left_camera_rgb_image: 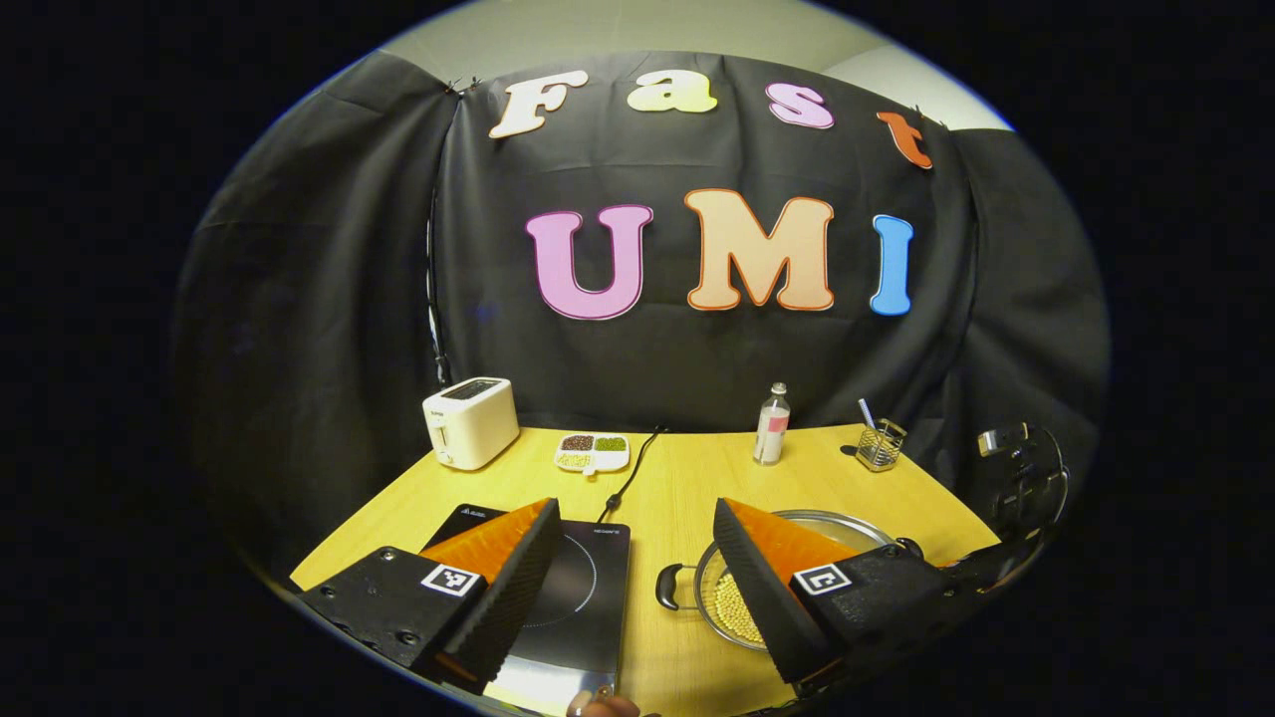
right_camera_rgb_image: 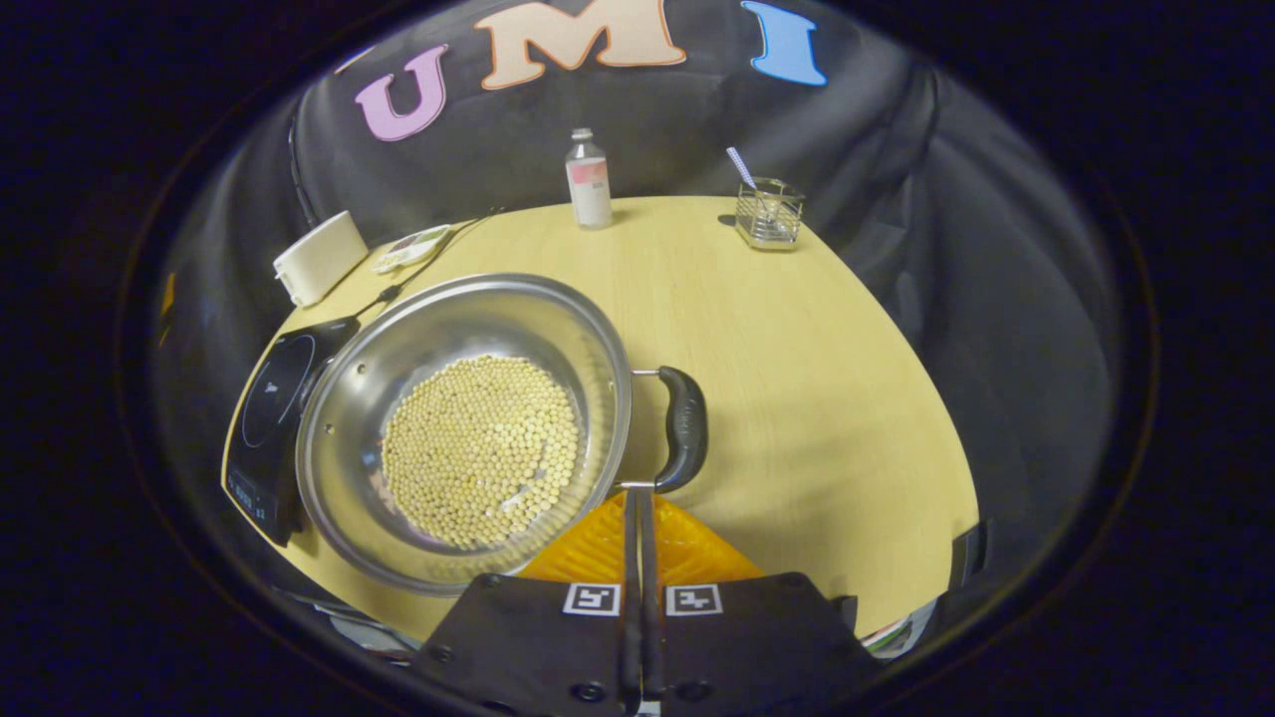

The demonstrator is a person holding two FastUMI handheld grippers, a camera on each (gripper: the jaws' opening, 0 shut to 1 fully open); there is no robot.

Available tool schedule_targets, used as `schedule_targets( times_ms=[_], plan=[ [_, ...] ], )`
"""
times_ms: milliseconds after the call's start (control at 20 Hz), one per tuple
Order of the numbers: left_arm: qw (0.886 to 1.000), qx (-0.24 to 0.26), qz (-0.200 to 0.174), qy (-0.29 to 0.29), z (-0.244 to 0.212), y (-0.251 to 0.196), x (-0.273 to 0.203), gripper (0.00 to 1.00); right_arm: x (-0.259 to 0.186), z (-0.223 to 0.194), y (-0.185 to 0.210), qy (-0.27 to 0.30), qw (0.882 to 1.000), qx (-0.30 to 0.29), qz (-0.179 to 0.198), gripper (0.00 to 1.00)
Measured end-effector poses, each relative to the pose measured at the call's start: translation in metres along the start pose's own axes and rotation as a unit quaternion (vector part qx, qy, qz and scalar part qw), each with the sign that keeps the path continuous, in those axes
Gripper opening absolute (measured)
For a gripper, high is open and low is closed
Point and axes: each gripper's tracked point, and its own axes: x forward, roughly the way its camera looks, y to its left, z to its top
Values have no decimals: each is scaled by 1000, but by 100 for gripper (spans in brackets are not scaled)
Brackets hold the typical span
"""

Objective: First push the handle of the pot to place it horizontally, then grasp the pot with both hands and set it on the induction cooktop.

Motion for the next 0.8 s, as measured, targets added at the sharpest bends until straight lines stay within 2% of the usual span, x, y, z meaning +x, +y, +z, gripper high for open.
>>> schedule_targets(
  times_ms=[50, 350, 450, 500, 800],
  plan=[
    [1000, 0, 1, 0, -1, 0, 0, 99, 2, 1, 1, -1, 1000, 0, 1, 0],
    [1000, 0, -3, 0, -1, -1, -3, 99, 1, -1, -1, -3, 1000, 1, -1, 0],
    [1000, 1, -1, 3, -4, 1, -4, 99, 3, 0, -3, -3, 1000, 0, -4, 6],
    [1000, 0, 0, 3, -4, 2, -5, 99, 3, 0, -3, -3, 1000, 1, -4, 3],
    [1000, -3, 9, 9, -8, 11, -9, 99, 7, 2, -5, -5, 1000, -2, -6, 3]
  ],
)
